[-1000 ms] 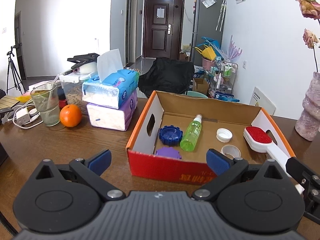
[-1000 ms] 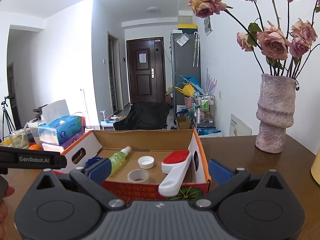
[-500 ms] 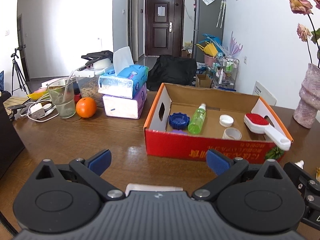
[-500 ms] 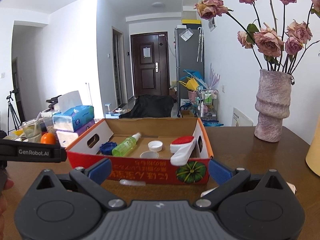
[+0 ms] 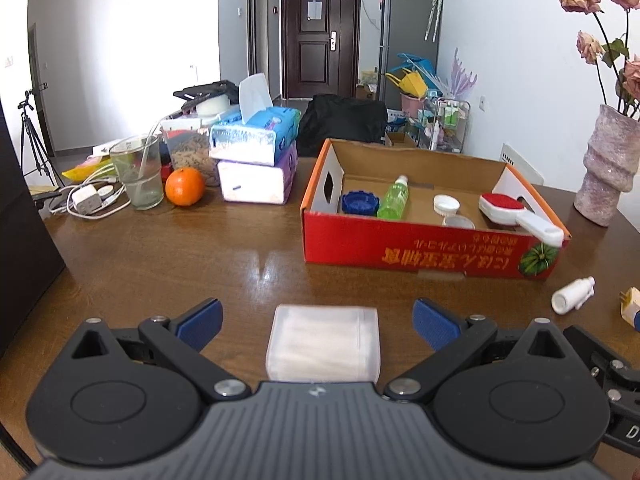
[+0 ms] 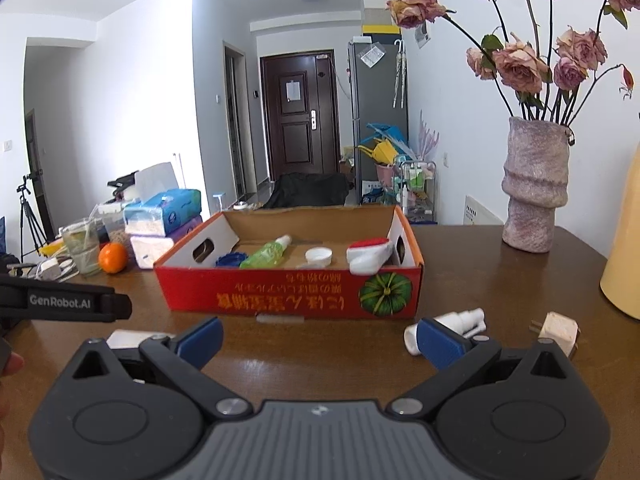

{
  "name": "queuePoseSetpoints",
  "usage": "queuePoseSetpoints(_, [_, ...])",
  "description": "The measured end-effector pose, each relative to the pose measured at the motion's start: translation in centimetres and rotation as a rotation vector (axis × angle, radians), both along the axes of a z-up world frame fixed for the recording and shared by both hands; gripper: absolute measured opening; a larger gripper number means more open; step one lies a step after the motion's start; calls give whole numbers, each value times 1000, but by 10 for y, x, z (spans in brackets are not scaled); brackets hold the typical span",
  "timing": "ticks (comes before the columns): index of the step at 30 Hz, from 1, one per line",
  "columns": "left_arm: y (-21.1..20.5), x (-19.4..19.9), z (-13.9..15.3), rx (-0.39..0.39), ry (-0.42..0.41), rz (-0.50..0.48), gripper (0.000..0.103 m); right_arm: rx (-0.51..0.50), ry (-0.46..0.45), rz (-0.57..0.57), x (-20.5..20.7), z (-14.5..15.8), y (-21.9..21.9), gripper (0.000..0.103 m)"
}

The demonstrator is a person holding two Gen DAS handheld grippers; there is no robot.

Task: Organize rigid objects
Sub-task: 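Grasp the white bottle cap on the table with the right gripper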

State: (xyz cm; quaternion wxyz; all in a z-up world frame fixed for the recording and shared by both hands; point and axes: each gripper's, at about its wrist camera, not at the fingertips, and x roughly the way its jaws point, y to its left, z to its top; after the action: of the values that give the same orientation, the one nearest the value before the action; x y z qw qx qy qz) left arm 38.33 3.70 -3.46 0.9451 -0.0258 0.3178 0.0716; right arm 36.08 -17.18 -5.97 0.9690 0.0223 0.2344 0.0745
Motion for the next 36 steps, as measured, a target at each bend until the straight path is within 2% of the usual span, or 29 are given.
queuePoseSetpoints(14, [12,-31,-25,-20,84,-56,103,-42,93,34,-26,-29,16,103])
queuePoseSetpoints(25, [20,-32,-37,-35,121,-73,103,-80,174,92,-20,-52,38,102])
queuePoseSetpoints(29, [21,-31,-39,-44,127,-78,103,-109,203,112,-11,-62,47,95])
queuePoseSetpoints(34, [22,-28,-42,-52,138,-76,103,-135,217,130,0,-67,56,92])
queuePoseSetpoints(36, [23,-27,-43,-54,142,-74,103,-137,236,137,5,-71,58,84])
